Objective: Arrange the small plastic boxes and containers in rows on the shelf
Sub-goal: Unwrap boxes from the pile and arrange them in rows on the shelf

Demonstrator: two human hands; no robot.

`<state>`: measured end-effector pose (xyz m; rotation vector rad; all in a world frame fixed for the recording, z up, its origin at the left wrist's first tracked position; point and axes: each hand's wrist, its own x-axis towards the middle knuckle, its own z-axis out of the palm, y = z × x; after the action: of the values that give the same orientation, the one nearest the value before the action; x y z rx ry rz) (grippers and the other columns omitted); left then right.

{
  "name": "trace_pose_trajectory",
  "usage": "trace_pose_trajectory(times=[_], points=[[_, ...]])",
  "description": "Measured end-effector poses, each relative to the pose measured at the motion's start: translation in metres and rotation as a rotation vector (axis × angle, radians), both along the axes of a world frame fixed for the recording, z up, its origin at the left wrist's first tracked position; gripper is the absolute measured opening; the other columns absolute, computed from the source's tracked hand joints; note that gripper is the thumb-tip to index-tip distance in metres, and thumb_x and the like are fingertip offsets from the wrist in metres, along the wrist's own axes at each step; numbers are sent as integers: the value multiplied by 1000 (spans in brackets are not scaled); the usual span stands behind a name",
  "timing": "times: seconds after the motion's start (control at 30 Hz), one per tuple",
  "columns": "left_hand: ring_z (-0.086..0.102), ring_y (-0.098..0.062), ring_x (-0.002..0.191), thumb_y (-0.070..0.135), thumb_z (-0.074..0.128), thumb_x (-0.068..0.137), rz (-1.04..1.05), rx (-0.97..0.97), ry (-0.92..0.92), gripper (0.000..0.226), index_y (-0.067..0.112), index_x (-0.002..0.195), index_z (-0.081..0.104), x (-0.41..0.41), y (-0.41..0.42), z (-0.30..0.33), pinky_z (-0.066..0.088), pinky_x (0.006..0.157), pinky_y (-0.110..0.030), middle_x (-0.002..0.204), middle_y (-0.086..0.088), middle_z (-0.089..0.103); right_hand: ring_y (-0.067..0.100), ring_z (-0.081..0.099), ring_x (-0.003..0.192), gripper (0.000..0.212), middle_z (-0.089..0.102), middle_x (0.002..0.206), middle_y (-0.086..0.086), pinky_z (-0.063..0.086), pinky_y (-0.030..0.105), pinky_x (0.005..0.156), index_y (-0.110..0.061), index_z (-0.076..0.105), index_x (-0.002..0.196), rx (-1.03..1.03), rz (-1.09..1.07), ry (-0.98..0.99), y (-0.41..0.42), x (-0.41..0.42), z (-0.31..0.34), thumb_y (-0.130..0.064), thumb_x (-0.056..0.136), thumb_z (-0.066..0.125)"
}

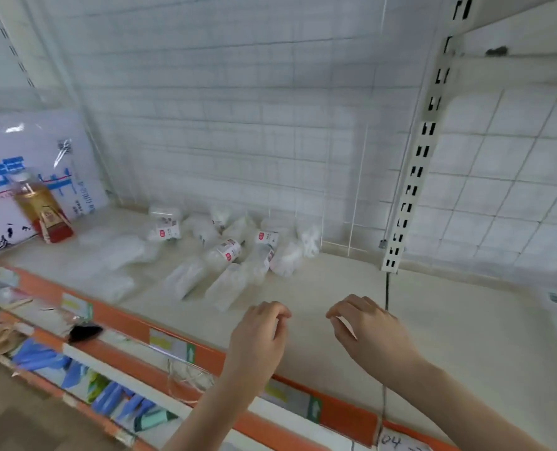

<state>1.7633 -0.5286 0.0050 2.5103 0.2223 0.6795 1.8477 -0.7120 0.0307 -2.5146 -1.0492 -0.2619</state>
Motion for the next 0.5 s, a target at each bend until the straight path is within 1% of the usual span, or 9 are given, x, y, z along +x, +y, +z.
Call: trace_pose_trajectory(times=[0.1,0.17,0.23,0.27,0.33,0.4,0.5], points=[[59,-22,79,8,51,77,101,105,-100,17,16,86,64,3,35,0,50,62,-29,82,3,64,16,58,98,15,61,103,-10,47,30,72,-26,65,101,1,46,16,41,3,-1,-26,93,52],[60,-27,80,8,46,75,158,139,-127,22,13,87,65,6,55,-2,51,63,-33,84,-2,65,14,55,103,19,59,109,-10,46,29,77,-26,63,107,2,73,24,65,6,-1,-28,95,48],[60,-30,81,0,58,69,207,143,-108,24,11,89,66,8,74,-2,51,67,-36,86,-5,65,13,50,110,23,56,115,-10,43,27,83,-26,60,113,-10,94,34,89,9,-1,-28,97,44],[61,-31,82,-4,65,64,232,136,-85,29,11,90,66,9,82,-2,50,68,-37,87,-5,65,13,48,112,24,54,117,-9,42,27,85,-25,59,115,-14,98,40,100,11,-1,-28,97,43],[60,-32,86,-6,69,61,255,119,-48,35,11,92,66,12,97,-3,50,69,-39,90,-6,65,14,46,114,25,53,119,-8,41,26,87,-24,58,116,-6,103,37,120,15,-2,-27,96,44],[58,-33,91,-3,66,65,260,104,-25,34,11,96,65,13,110,-3,48,72,-40,95,-6,64,17,47,114,24,54,118,-5,41,28,89,-21,59,115,18,105,17,138,20,-4,-23,94,48],[52,-29,104,5,57,79,270,81,17,30,11,108,61,16,127,-2,41,83,-37,108,-5,60,23,49,111,23,56,114,-1,43,31,89,-16,60,113,48,94,-20,160,27,-5,-18,91,54]])
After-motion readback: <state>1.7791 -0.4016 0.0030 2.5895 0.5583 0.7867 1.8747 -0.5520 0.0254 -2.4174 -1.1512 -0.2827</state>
